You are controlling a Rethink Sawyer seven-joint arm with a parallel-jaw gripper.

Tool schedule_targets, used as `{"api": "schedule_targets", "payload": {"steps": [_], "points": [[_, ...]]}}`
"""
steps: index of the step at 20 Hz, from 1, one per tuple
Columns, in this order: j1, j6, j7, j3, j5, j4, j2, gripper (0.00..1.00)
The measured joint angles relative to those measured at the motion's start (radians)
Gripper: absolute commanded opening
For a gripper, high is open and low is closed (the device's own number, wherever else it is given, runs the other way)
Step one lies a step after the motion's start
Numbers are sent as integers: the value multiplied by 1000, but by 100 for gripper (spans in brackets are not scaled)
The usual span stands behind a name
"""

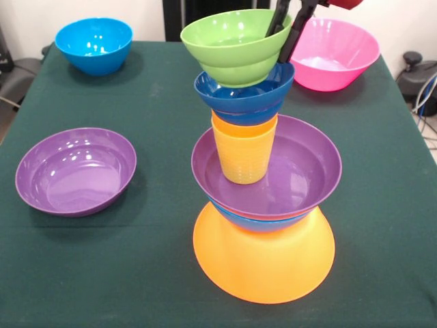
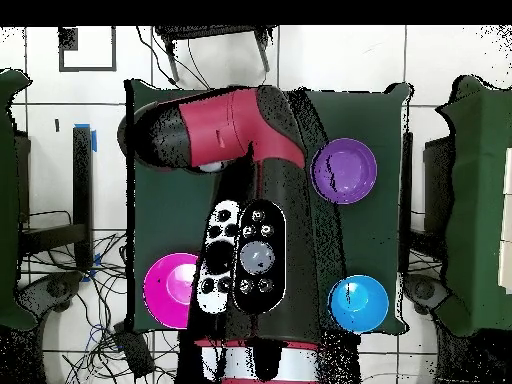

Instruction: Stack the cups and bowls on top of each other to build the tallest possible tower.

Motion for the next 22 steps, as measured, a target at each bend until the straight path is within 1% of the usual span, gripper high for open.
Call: {"api": "schedule_targets", "payload": {"steps": [11, 17, 22], "points": [[6, -33, 0, -20, 19, 0, 23, 0], [33, -36, 0, -57, 20, 0, 46, 0], [48, -36, 0, -68, 22, 0, 53, 0]]}}
